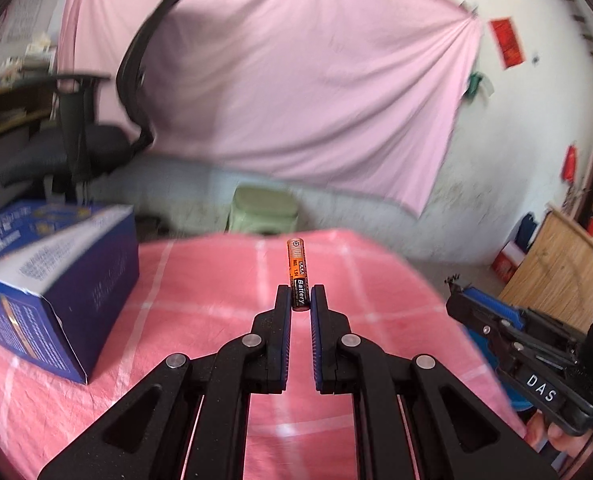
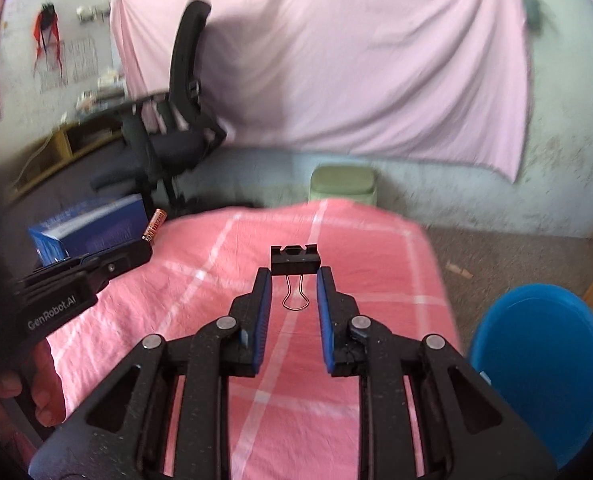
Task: Collect trash
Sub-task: 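Lift the battery and binder clip and carry them over the blue bucket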
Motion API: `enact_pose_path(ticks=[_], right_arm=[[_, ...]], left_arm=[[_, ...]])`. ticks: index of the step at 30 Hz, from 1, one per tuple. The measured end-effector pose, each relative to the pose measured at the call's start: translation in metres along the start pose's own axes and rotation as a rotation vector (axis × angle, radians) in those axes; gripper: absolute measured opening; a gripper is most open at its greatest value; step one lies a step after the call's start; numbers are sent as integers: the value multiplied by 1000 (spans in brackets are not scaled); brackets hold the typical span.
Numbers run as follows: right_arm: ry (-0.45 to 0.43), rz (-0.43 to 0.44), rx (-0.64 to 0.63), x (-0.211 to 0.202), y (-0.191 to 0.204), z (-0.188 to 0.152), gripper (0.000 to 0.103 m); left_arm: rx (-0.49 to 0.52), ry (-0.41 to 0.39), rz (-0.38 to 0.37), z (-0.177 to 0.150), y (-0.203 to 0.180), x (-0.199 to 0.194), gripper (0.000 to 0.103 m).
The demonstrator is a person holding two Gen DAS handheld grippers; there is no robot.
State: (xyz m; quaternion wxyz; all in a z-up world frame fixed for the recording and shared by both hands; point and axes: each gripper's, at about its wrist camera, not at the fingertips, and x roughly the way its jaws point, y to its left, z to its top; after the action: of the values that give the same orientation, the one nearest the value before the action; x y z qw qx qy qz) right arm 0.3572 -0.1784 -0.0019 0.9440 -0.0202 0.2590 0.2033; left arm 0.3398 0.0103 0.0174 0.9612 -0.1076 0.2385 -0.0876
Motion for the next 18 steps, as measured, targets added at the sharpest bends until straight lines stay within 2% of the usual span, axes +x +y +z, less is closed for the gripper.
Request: enact_pose_path(ticks=[2,6,18], right_arm=[[-64,-22,-1,-17,-3,-1,48],[-167,-47,31,-46,-11,-4,48],[-411,-146,20,-102,-18,-5,48]], left_arm=[[15,-71,-21,-1,-10,-14,7],[20,-153,-74,-1,-25,-28,7],[112,-337,-154,5,-73,-70,7]])
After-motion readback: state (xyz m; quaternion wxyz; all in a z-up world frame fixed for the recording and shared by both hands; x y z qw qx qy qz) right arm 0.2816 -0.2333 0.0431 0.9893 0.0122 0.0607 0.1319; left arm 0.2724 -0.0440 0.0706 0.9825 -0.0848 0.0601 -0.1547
